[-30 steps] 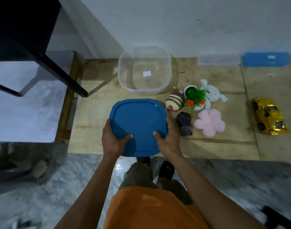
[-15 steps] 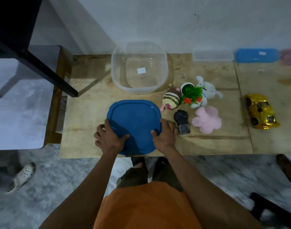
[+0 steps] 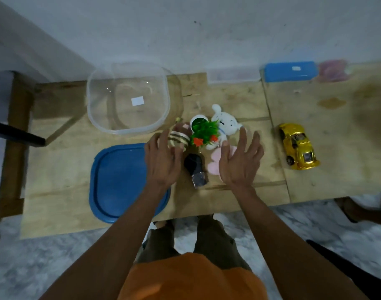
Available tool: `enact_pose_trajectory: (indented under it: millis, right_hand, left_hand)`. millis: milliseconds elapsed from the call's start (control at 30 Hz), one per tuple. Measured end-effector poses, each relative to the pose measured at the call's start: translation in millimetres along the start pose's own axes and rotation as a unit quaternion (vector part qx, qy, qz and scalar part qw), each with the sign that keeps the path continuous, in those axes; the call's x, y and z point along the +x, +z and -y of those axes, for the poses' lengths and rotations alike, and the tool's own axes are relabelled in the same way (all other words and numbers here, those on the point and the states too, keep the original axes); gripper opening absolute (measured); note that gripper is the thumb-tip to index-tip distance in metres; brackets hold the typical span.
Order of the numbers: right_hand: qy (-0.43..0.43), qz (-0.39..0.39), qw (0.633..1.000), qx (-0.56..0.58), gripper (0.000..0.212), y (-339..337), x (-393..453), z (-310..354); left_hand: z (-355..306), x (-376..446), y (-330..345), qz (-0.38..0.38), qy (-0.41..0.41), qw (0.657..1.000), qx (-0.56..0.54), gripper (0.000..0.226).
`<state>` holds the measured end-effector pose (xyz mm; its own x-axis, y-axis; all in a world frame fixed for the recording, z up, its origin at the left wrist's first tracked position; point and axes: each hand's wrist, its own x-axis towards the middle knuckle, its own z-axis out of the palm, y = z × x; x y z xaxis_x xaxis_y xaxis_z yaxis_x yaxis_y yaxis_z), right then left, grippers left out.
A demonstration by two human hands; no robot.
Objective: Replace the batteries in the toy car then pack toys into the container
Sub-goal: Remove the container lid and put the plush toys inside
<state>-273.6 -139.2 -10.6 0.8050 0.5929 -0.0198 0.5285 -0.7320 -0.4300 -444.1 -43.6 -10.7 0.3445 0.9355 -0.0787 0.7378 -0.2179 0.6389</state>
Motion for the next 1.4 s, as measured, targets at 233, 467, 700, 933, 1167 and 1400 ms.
enact_pose_trajectory:
  millis: [233,467,700,933,1167,1400]
  right_hand:
    - [-0.093,0.054,0.994,-0.021,0.057,26.0,43.7,-10.3]
    - [-0.107,0.095,0.989,0.035,0.056,35.6,69.9,-12.8]
    - [-0.062,0.184,0.976,0.099,0.056,32.3,88.3,-13.7]
    - [-0.097,0.153,0.972,0.149,0.051,22.0,91.1,-24.4]
    - [-0.110,0.022,0.975,0.192,0.044,-19.9,102.4,-39.3]
    - [-0.152,-0.081,0.946,0.276,0.039,-60.6,125.4,34.4]
  left_hand:
    - [-18.9,37.3,46.4,0.012,-0.008,1.000,0.024,0.045]
    - [-21.6,37.4,67.8,-0.033,-0.070,0.997,0.014,0.043]
    - [-26.5,42.4,71.6,-0.078,-0.075,0.994,0.006,0.036]
    - [-33.5,36.7,67.6,-0.096,-0.073,0.992,0.021,0.040]
    - [-53.9,16.1,41.7,-0.149,-0.101,0.983,-0.017,0.051]
    - [-60.7,46.7,-19.3,-0.226,-0.120,0.963,-0.083,0.041]
